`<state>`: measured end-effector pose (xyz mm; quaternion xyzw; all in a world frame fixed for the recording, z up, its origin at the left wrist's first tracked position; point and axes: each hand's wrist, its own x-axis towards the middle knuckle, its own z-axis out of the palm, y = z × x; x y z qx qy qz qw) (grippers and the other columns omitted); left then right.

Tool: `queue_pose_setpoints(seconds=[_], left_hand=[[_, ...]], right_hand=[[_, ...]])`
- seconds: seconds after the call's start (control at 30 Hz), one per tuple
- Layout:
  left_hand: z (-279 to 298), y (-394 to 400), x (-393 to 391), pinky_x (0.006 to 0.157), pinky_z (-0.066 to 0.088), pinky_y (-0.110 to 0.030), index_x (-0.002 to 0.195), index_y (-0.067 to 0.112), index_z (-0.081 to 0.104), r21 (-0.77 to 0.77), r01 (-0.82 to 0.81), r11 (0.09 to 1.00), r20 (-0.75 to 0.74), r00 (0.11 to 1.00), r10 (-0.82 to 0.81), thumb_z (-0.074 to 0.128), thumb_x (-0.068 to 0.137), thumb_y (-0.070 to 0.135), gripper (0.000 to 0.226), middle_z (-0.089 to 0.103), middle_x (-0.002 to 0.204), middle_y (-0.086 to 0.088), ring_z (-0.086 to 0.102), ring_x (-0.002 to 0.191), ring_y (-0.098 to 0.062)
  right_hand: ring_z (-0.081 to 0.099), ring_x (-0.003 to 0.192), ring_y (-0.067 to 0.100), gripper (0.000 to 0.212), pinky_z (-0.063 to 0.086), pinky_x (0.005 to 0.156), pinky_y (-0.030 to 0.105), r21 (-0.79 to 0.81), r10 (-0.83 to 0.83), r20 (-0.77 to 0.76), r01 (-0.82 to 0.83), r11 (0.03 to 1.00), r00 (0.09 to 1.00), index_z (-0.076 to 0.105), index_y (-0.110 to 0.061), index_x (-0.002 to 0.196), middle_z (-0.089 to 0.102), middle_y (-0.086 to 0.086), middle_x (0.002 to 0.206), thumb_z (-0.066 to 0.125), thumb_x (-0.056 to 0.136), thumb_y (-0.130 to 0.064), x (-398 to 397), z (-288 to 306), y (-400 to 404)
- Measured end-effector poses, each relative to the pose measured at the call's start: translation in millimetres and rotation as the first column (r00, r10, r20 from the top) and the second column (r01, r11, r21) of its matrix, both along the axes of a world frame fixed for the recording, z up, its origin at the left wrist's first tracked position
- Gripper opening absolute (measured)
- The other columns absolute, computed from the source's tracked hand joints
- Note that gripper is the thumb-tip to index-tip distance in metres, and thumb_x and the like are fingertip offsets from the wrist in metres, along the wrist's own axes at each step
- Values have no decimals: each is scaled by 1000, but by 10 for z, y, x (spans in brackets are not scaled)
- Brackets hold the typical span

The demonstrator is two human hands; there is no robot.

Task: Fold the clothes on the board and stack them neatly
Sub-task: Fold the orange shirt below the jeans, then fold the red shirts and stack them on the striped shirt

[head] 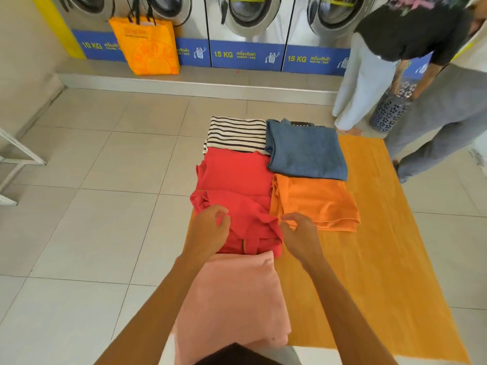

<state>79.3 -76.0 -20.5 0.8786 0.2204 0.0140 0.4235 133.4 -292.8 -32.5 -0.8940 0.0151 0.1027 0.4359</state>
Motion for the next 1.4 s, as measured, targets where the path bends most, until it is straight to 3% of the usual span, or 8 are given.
queue_pose_setpoints(seconds=[0.23, 0.4, 0.53, 0.67, 0.97, 1.1, 1.2, 1.4], left_hand=[[-43, 410, -291, 79, 40, -20, 107, 30, 67, -101, 14, 995, -26, 1000, -17, 55, 91, 24, 20, 65, 102, 13, 61, 93, -7], [-43, 560, -225, 72, 41, -19, 106, 33, 66, -159, 5, 987, -52, 999, -13, 55, 91, 27, 20, 61, 100, 17, 55, 83, 8], [-50, 652, 0, 86, 47, -30, 107, 31, 68, -174, -23, 984, -66, 998, 11, 55, 90, 26, 22, 63, 105, 11, 59, 93, -10], [-60, 727, 224, 97, 49, -39, 106, 30, 68, -204, -27, 979, -64, 998, 15, 56, 90, 26, 21, 66, 109, 10, 61, 103, -15], [-267, 910, 898, 83, 46, -32, 108, 33, 63, -140, -77, 987, -125, 990, 59, 56, 90, 27, 20, 63, 113, 8, 58, 100, -14], [-463, 990, 1307, 81, 43, -33, 128, 17, 55, -104, -163, 981, -182, 973, 142, 57, 91, 32, 40, 60, 125, -2, 55, 99, -18], [-596, 1029, 1618, 83, 47, -37, 136, 11, 48, -134, -223, 966, -278, 944, 179, 60, 88, 44, 60, 59, 131, -9, 59, 107, -26], [-775, 956, 1967, 98, 48, -51, 136, 6, 45, -49, -289, 956, -376, 892, 250, 67, 67, 75, 99, 53, 134, -16, 52, 121, -37]], right_hand=[[58, 109, 14, 20, 47, 94, 31, 129, -15, 33, 11, 992, 999, 71, -13, 111, 66, -3, 114, 59, 97, -20, -291, 163, 526], [59, 104, 8, 19, 44, 85, 23, 158, -52, -7, 52, 986, 999, 68, -20, 112, 64, -13, 111, 57, 98, -27, -336, 199, 624], [61, 105, 9, 18, 46, 91, 26, 160, -55, -34, 60, 985, 998, 67, -20, 111, 68, -8, 114, 57, 98, -26, -232, 229, 638], [60, 104, 9, 20, 46, 89, 25, 157, -45, -46, 51, 986, 998, 65, -18, 114, 67, -6, 113, 55, 99, -25, -24, 232, 633], [60, 114, 15, 35, 46, 95, 28, 81, -107, -109, 116, 990, 988, 58, -17, 130, 63, -1, 129, 55, 98, -29, 808, 14, 731], [58, 121, 24, 46, 45, 101, 34, 31, -116, -192, 124, 992, 975, 51, -9, 138, 60, 7, 134, 57, 97, -30, 1241, -208, 805], [59, 114, 32, 44, 48, 97, 43, -94, -135, -219, 117, 989, 966, 54, -2, 126, 62, 15, 121, 60, 93, -30, 1470, -343, 896], [40, 135, 34, 63, 33, 109, 48, -367, -124, -279, 13, 930, 952, 44, -5, 136, 47, 16, 141, 51, 93, -51, 1656, -503, 1076]])
